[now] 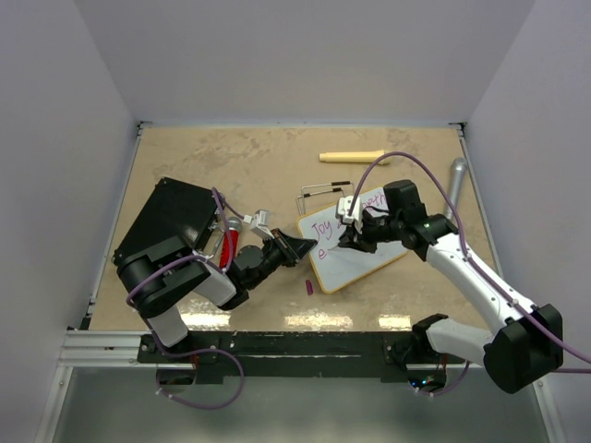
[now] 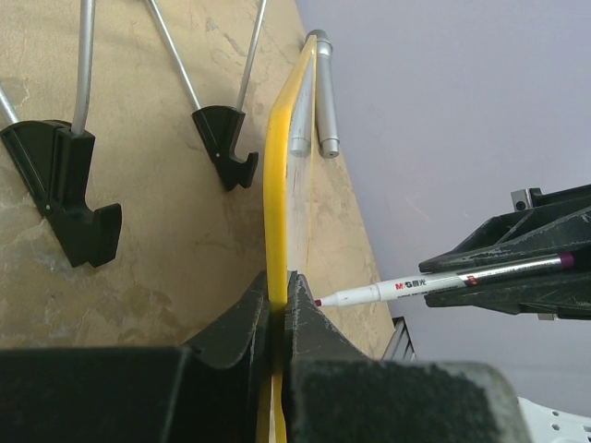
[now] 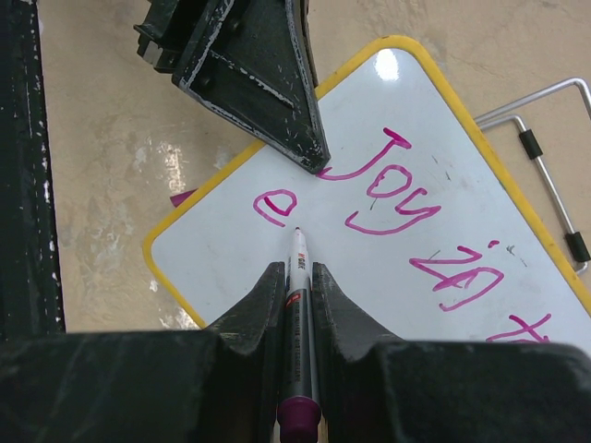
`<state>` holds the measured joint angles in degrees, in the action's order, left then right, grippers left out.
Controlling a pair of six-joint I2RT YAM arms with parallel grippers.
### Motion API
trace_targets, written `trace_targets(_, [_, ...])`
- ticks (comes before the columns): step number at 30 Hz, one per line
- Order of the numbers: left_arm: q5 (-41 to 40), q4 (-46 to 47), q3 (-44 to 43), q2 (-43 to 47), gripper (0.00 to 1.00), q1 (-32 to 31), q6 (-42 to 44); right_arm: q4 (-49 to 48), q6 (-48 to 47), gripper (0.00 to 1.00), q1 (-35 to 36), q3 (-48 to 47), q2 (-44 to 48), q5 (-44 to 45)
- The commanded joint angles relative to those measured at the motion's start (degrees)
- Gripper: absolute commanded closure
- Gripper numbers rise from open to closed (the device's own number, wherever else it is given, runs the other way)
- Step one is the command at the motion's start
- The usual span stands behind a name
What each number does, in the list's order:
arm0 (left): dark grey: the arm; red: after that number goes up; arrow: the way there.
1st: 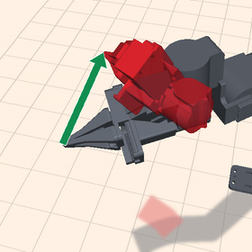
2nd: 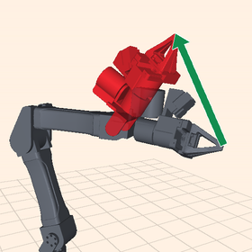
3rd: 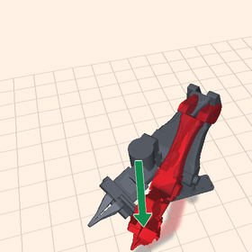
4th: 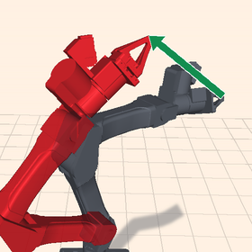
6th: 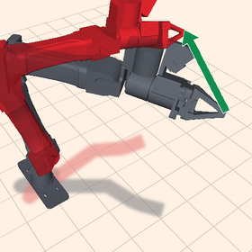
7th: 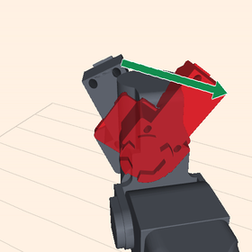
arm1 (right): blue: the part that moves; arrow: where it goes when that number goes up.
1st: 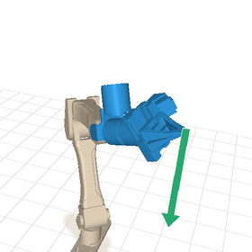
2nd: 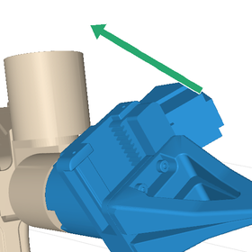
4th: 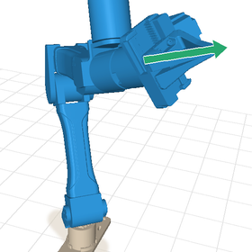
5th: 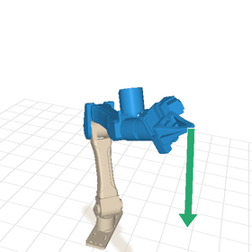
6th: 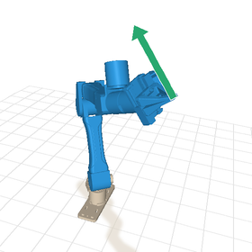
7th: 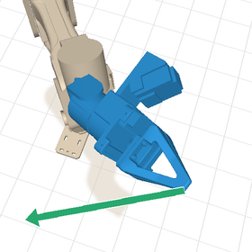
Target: Write a sentence on the whiteboard
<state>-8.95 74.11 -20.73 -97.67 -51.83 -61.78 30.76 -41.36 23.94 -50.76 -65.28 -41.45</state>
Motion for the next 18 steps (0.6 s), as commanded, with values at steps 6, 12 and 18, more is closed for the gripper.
trace_targets(6, [0.16, 3.77, 0.25, 0.11, 1.00, -0.11, 3.60, -4.39, 2.33, 1.00, -0.04, -2.06, -1.34, -1.88])
trace_targets(12, [0.34, 3.85, 0.25, 0.02, 1.00, -0.11, 3.60, -6.33, 4.01, 1.00, 0.05, -1.36, -1.43, -0.65])
trace_targets(18, [0.25, 3.77, 0.25, 0.46, 1.00, -0.20, 3.60, -4.76, 2.70, 1.00, 0.05, -1.09, -1.87, -0.65])
